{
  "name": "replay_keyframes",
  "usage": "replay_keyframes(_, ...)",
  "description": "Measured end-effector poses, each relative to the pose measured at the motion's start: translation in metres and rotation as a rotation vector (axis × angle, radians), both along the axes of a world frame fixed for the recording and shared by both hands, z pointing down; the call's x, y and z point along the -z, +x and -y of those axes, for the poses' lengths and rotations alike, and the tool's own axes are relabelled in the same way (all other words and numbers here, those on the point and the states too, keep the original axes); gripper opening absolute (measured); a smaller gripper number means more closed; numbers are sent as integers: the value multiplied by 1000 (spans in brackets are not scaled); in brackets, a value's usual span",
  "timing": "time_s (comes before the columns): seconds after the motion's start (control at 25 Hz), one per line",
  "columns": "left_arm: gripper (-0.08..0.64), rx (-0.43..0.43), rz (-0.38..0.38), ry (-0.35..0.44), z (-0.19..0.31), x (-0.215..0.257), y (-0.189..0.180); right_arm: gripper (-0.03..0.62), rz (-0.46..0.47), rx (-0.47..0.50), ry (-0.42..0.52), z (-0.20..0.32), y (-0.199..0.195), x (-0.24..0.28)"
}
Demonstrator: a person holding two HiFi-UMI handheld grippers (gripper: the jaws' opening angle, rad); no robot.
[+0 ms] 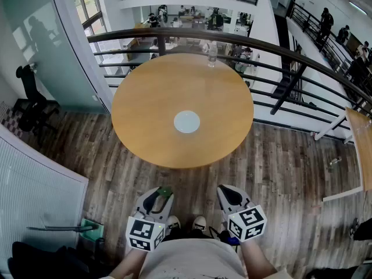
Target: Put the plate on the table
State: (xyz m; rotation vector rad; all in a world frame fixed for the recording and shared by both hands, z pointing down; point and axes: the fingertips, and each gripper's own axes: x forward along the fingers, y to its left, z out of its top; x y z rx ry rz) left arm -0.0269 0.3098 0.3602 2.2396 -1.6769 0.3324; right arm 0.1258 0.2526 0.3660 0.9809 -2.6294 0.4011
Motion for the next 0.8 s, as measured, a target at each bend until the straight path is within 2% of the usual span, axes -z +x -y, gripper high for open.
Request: replay_keyframes(0.8,163,-1,-9,-29,3,-9,-8,26,25,-21,-29,6,-9,-6)
